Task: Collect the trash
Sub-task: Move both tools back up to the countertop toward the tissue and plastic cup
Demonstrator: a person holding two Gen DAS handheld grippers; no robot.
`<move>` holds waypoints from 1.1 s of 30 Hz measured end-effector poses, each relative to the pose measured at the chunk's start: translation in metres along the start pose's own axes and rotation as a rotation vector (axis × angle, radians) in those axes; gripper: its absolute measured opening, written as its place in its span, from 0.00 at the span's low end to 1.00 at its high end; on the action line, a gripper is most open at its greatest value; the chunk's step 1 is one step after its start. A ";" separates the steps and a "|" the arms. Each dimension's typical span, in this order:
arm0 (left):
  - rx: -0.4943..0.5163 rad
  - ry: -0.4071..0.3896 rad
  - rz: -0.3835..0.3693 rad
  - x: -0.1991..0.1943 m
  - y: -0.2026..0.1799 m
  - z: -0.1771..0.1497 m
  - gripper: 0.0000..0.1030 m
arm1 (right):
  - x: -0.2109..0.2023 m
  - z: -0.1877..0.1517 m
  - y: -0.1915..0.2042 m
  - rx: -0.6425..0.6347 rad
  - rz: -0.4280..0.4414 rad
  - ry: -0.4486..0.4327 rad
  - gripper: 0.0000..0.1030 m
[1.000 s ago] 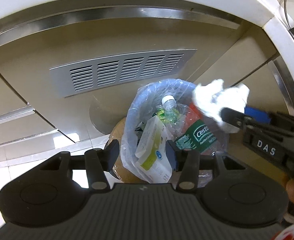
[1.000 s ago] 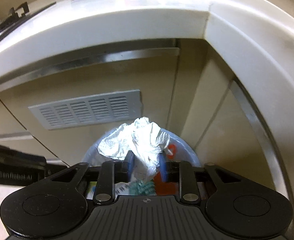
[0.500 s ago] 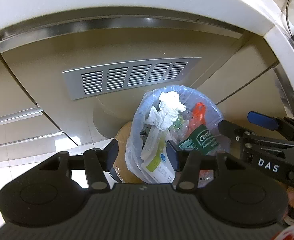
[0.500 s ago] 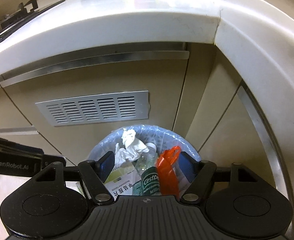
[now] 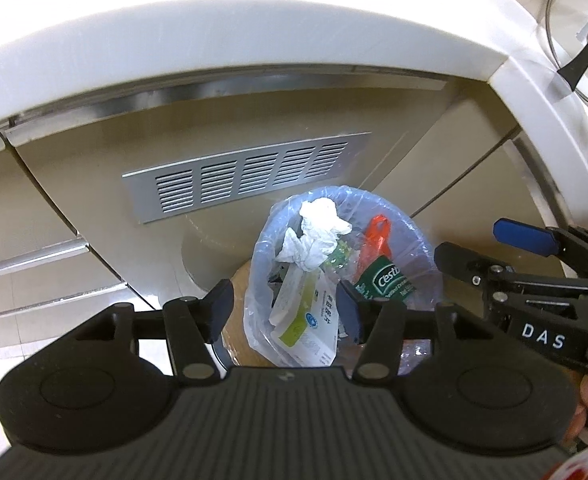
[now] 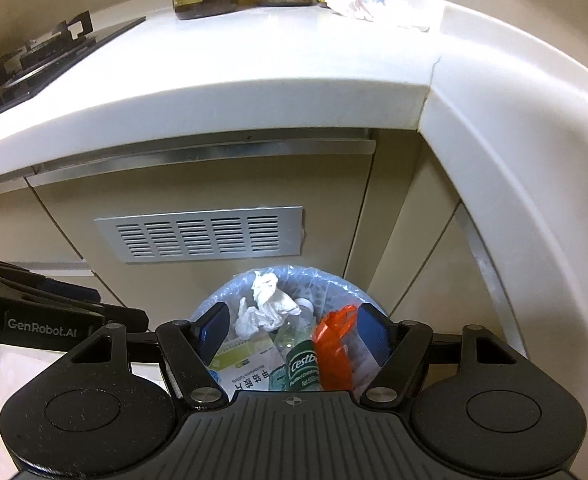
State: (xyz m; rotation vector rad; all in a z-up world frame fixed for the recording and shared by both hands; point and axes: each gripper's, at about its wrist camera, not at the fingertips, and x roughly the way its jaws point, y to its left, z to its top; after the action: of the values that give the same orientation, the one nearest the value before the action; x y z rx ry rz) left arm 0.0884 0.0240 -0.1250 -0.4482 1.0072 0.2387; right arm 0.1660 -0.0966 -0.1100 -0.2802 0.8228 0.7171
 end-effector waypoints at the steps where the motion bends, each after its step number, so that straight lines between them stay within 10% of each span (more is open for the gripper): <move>1: 0.005 -0.005 -0.001 -0.002 -0.001 0.000 0.52 | -0.001 0.000 -0.001 0.001 -0.001 0.006 0.68; 24: 0.061 -0.093 -0.053 -0.037 -0.018 0.009 0.66 | -0.027 0.000 -0.011 0.026 0.000 0.078 0.68; 33: 0.071 -0.213 -0.049 -0.075 -0.030 0.022 0.71 | -0.077 0.028 -0.029 0.056 0.037 -0.138 0.68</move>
State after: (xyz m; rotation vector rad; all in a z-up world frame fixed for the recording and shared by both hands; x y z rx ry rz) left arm 0.0778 0.0083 -0.0434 -0.3736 0.7928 0.2014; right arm 0.1659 -0.1404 -0.0351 -0.1633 0.7174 0.7388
